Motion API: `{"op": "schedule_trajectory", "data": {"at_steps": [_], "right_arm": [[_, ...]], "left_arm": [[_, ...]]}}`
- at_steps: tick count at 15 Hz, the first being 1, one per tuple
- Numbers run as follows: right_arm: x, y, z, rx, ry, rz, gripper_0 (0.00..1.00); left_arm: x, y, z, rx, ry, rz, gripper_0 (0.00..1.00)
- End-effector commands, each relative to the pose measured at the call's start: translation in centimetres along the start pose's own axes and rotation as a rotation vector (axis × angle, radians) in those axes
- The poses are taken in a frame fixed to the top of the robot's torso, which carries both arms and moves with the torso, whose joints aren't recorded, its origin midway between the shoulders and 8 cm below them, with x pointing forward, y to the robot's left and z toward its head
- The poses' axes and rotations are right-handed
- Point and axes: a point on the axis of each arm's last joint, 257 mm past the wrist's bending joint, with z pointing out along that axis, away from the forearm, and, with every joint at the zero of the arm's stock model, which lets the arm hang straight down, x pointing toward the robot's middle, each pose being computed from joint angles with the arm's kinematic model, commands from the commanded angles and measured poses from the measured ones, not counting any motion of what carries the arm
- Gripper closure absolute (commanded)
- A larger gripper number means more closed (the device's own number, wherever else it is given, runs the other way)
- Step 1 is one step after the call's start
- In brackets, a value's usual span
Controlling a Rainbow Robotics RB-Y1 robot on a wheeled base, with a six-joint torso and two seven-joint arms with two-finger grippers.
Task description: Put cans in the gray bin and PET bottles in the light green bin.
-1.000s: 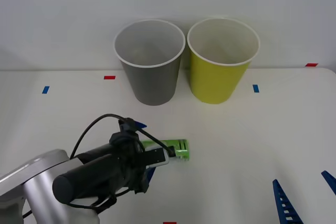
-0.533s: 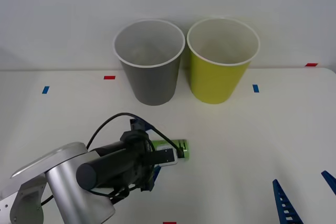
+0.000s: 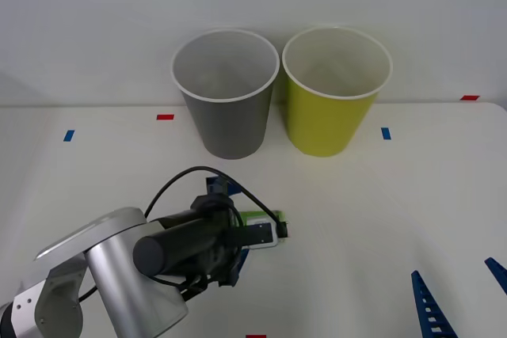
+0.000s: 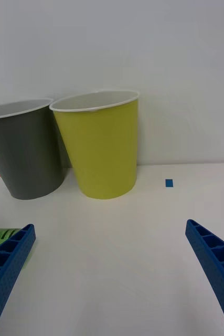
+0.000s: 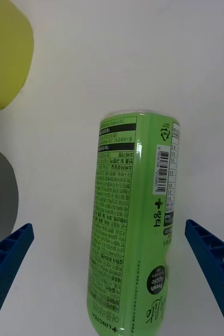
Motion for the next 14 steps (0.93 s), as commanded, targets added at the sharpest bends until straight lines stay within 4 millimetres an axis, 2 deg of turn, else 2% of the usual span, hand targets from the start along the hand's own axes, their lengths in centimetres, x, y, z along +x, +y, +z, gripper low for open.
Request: {"op": "schedule_trajectory", "data": {"at_steps": [1, 6, 8, 14], "right_arm": [[0.0, 0.0, 0.0, 0.0, 0.0, 0.0, 0.0], [0.0, 0.0, 0.0, 0.0, 0.0, 0.0, 0.0], [0.0, 0.0, 0.0, 0.0, 0.0, 0.0, 0.0], [0.0, 0.0, 0.0, 0.0, 0.0, 0.0, 0.0]], "left_arm": [[0.2, 0.2, 0.8, 0.006, 0.014, 0.019, 0.0], [-0.3, -0.5, 2.7, 0.051, 0.029, 0.084, 0.0], [-0.4, -0.3, 2.9, 0.058, 0.047, 0.099, 0.0], [-3.0, -1.2, 3.2, 0.091, 0.03, 0.062, 0.0]]}}
